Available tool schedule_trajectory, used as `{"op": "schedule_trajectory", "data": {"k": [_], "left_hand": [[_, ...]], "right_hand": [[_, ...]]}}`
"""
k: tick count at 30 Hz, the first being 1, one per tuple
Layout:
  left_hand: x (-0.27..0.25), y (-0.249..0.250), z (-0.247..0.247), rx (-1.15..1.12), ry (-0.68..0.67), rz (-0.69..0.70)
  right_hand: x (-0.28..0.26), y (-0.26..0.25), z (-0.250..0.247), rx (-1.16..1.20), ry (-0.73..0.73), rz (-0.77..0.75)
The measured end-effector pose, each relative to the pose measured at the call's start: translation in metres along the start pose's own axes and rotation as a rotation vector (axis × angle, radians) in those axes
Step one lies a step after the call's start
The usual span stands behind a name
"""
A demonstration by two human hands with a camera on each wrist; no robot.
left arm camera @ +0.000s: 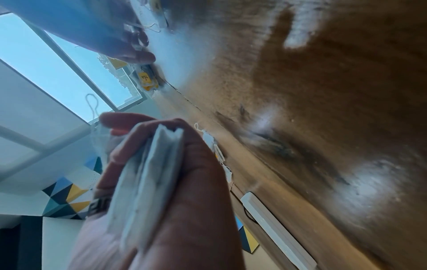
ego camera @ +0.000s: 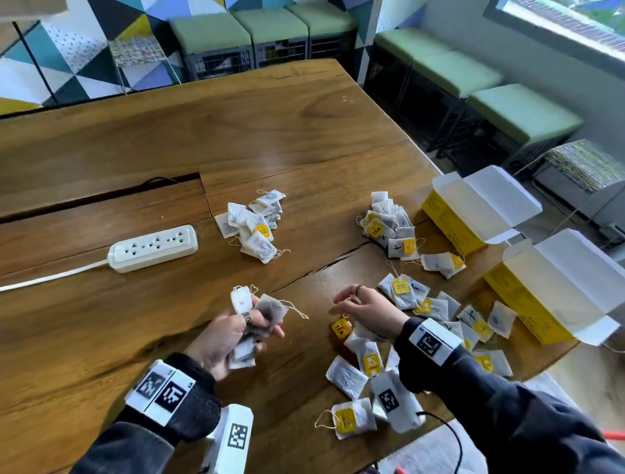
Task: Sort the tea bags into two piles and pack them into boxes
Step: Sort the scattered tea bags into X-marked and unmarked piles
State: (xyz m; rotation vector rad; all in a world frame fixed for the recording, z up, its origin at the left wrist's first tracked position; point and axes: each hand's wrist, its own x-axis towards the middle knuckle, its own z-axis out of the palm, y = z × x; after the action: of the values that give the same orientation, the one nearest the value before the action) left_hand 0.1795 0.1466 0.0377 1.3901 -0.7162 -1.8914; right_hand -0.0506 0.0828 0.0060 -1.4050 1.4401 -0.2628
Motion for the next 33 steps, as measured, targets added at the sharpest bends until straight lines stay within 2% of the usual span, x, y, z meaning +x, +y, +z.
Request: {"op": "schedule_trajectory", "data": {"k": [2,3,8,11,14,16,18,22,24,27,29,33], "left_hand": [[0.002,-0.004,-0.001,-0.003,0.022,0.016],[0.003,-0.006,-0.002,-0.021,0.031,0.015],[0.005,-0.003,-0.006,-0.090,0.038,-0.138],[0.009,-0.003,-0.006,-0.092,0.060,-0.154],[0.013,-0.002,-0.005,-0.075,0.098,-0.167],[0.017,0.001,-0.006,-0.052,0.143,-0.166],[0.023,0.010,-0.006,-0.031,0.172,-0.146],[0.051,0.040,-0.009,-0.001,0.207,-0.083],[0.069,0.056,-0.010,-0.005,0.202,-0.050],[0.100,0.072,-0.015,-0.009,0.182,0.015],[0.115,0.078,-0.019,0.074,0.199,0.030],[0.131,0.079,-0.028,0.555,0.352,0.059]], "right_hand": [[0.003,0.004,-0.003,-0.377,-0.026,-0.059],[0.004,0.005,-0.004,-0.486,-0.051,-0.076],[0.008,0.002,-0.005,-0.762,-0.107,-0.117],[0.013,-0.003,-0.006,-0.886,-0.170,-0.129],[0.015,-0.006,-0.007,-0.836,-0.182,-0.175],[0.017,-0.004,-0.013,-0.669,-0.137,-0.190],[0.023,-0.007,-0.030,-0.468,-0.033,-0.180],[0.042,-0.020,-0.077,-0.179,0.266,-0.144],[0.057,-0.030,-0.099,-0.175,0.341,-0.106],[0.088,-0.036,-0.126,-0.296,0.443,-0.025],[0.104,-0.036,-0.138,-0.373,0.416,0.031],[0.108,-0.034,-0.152,-0.258,0.219,0.013]]}}
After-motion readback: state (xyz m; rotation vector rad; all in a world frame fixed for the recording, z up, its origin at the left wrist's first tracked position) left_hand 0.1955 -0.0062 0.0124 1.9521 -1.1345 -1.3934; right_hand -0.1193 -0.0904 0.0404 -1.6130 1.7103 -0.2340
